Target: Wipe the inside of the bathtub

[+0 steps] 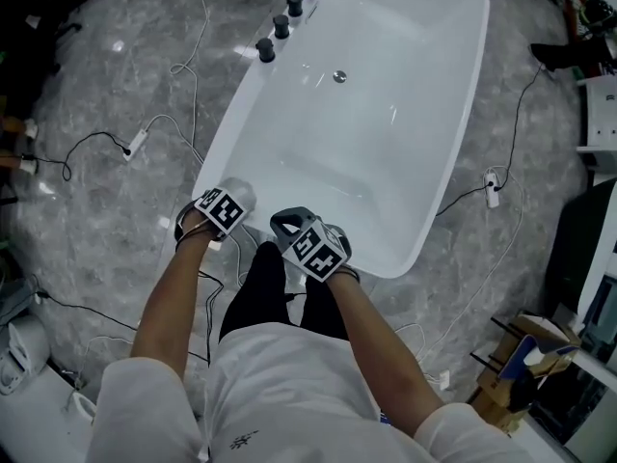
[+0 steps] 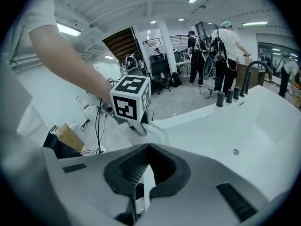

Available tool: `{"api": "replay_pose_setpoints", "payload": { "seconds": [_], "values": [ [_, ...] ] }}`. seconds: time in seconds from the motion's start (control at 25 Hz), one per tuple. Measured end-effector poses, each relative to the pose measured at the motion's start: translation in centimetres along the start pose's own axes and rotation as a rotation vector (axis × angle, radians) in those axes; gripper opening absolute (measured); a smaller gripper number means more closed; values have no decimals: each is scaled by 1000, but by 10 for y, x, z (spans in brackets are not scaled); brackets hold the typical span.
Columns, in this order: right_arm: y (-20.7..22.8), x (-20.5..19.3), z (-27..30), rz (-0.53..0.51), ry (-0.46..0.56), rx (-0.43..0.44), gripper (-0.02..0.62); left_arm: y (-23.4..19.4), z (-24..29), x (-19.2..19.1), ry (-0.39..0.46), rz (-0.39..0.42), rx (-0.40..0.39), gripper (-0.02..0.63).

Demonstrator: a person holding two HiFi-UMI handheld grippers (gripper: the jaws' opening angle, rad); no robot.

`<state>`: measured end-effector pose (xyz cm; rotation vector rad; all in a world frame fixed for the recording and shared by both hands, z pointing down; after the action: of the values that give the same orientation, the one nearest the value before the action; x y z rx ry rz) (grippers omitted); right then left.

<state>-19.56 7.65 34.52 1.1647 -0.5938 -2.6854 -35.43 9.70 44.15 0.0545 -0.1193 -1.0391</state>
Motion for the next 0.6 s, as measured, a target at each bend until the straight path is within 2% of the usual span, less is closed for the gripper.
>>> {"api": "replay_pose_setpoints", "payload": {
  "seconds": [0.32, 0.44, 0.6],
  "values": [
    [-21, -18, -66, 9, 57, -65, 9, 26, -54, -4, 96, -109, 9, 98],
    [-33, -29, -101, 51, 128, -100, 9, 43, -84, 7, 181, -152, 10, 98],
    [-46, -42, -149, 34, 198, -162, 9, 73, -128, 28, 304, -210, -1, 98]
  ]
}}
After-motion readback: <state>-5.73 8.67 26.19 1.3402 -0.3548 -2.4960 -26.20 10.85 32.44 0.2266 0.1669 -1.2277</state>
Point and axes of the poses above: the fingertips, and each gripper's own axes: z forward along the fingers, y to its right, x out of its top, the point moved 6 cm from there along -z, backward along the fingers, and after that the axes turned 12 degrees about x, right-handed, at the moved point
